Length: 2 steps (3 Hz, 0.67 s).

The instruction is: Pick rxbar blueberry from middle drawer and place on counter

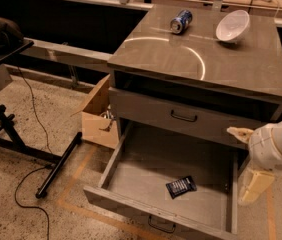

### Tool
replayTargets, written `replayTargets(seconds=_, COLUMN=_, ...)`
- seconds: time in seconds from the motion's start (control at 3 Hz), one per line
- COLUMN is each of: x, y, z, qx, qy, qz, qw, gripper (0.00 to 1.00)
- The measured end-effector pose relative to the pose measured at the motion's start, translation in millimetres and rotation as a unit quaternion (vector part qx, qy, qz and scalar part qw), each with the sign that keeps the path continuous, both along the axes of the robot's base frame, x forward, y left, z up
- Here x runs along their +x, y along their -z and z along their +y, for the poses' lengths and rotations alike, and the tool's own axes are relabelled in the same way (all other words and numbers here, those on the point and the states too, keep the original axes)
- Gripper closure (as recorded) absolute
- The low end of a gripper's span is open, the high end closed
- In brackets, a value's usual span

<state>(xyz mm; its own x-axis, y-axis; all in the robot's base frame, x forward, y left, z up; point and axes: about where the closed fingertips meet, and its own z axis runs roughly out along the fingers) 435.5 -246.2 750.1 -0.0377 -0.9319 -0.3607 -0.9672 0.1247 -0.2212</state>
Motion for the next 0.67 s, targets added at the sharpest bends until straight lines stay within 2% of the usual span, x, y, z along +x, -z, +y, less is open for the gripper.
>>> replayTargets(seconds=0.33, x=3.4, y=1.8, z=0.2, qx=-0.009, qy=-0.03, qz=-0.018, qw=0.9994, gripper=0.0)
replayTargets(seconds=0.67, x=3.0, y=1.9, z=0.3, qx=-0.009, qy=-0.03, qz=-0.018, qw=0.9994, gripper=0.0)
